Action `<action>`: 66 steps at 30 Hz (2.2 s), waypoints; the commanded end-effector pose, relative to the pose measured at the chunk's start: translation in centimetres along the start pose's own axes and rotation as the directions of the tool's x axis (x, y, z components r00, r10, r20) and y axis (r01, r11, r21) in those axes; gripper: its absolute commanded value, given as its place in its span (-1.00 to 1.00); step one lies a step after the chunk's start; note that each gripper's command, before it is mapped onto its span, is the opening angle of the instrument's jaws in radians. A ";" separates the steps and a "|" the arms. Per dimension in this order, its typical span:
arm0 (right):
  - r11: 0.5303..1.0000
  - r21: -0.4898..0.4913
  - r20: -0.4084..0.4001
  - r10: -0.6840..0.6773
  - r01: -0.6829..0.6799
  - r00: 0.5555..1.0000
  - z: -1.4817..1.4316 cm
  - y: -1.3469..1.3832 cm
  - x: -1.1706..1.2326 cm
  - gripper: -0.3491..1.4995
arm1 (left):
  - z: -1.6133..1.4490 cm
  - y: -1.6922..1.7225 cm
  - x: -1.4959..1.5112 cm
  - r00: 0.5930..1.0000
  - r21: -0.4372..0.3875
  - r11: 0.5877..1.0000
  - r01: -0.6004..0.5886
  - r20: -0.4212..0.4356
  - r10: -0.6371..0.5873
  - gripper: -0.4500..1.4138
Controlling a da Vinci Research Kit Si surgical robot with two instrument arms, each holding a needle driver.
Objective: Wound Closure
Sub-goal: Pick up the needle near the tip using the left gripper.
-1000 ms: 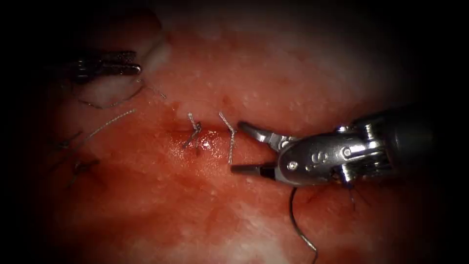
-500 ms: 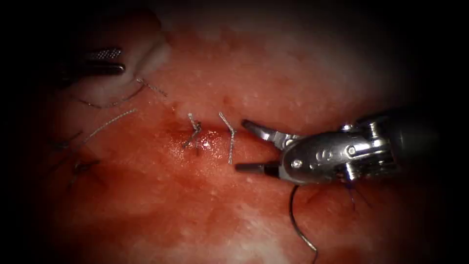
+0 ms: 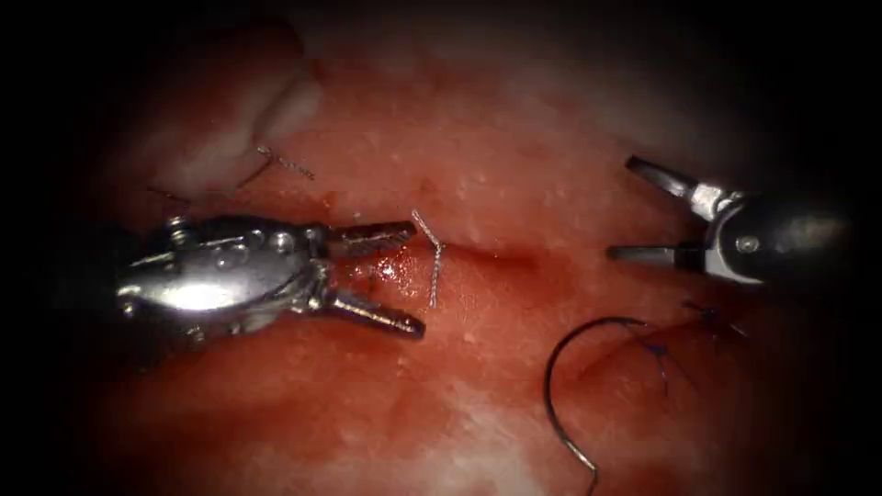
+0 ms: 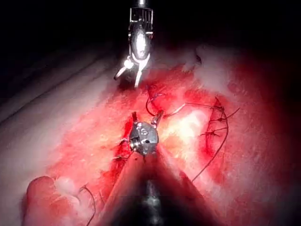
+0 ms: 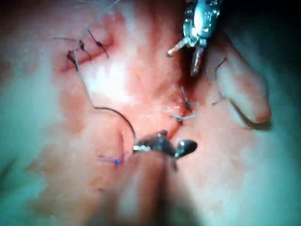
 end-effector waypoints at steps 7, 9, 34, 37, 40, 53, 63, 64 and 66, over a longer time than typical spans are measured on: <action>1.000 0.004 -0.002 0.001 -0.001 1.000 0.09 -0.11 -0.03 0.69 | 0.74 0.14 -0.07 0.929 -0.221 0.927 -0.304 0.149 0.340 0.22; 1.000 0.002 -0.002 -0.001 0.001 1.000 0.11 -0.12 -0.04 0.69 | 0.81 0.10 -0.09 0.914 -0.257 0.908 -0.331 0.151 0.376 0.22; 1.000 0.018 -0.012 -0.007 0.007 1.000 0.24 -0.24 -0.05 0.69 | 1.25 -0.37 -0.76 0.783 -0.544 0.740 -0.396 0.221 0.582 0.13; 1.000 0.018 -0.012 -0.006 0.007 1.000 0.24 -0.24 -0.05 0.69 | 1.34 -0.42 -0.78 0.778 -0.552 0.732 -0.400 0.217 0.589 0.11; 1.000 0.016 -0.014 -0.006 0.006 1.000 0.24 -0.24 -0.05 0.69 | 1.38 -0.46 -0.80 0.773 -0.562 0.720 -0.407 0.209 0.599 0.11; 1.000 0.012 -0.016 -0.003 0.003 1.000 0.26 -0.25 -0.09 0.69 | 1.29 -0.54 -0.71 0.763 -0.555 0.718 -0.420 0.213 0.610 0.06; 1.000 0.011 -0.017 -0.004 0.004 1.000 0.27 -0.26 -0.10 0.69 | 1.37 -0.63 -0.59 0.762 -0.520 0.739 -0.429 0.231 0.605 0.02; 1.000 0.011 -0.017 -0.004 0.004 1.000 0.28 -0.26 -0.10 0.69 | 1.39 -0.65 -0.60 0.764 -0.515 0.741 -0.431 0.228 0.603 0.02; 1.000 0.010 -0.017 -0.004 0.005 1.000 0.28 -0.27 -0.10 0.69 | 1.43 -0.68 -0.60 0.763 -0.510 0.744 -0.432 0.233 0.603 0.02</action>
